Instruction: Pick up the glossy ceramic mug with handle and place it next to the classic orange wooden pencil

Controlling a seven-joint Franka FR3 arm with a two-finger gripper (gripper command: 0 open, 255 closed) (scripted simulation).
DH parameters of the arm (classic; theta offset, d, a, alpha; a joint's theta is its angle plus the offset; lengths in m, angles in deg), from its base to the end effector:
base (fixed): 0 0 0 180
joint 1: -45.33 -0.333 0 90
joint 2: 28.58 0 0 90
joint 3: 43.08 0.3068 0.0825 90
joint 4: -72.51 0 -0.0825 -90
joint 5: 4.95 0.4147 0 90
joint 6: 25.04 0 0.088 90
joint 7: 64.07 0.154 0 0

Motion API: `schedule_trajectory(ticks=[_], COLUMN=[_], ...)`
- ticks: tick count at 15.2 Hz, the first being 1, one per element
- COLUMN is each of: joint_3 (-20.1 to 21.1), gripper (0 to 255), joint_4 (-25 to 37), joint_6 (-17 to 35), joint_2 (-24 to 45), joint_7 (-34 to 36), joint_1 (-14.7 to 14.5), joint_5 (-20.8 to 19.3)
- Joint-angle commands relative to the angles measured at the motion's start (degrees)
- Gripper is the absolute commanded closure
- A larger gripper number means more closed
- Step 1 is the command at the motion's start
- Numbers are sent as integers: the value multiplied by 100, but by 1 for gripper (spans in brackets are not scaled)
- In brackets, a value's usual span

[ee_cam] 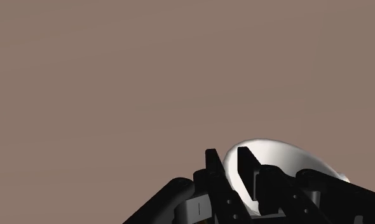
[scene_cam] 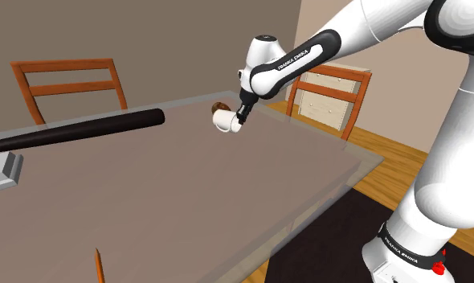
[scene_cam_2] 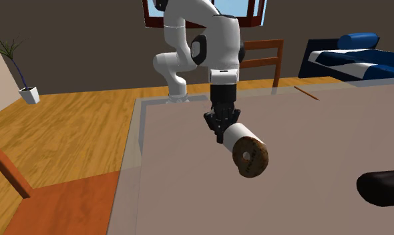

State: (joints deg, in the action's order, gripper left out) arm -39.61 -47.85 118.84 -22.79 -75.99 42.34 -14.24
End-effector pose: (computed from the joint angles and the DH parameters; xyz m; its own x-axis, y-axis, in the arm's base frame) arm 0.6238 0.0672 0.3323 0.8634 0.4294 0.2649 0.3922 -0.9015 0.1830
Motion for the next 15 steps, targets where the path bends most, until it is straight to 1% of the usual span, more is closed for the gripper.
schedule_trajectory(ticks=[1,4,15], joint_3=[2,2,26], gripper=[255,255,255], joint_4=[-4,1,448], joint_6=[0,0,-791], joint_2=[2,6,-346], joint_7=[0,0,-166], joint_1=[-1,-1,-2], joint_5=[0,0,158])
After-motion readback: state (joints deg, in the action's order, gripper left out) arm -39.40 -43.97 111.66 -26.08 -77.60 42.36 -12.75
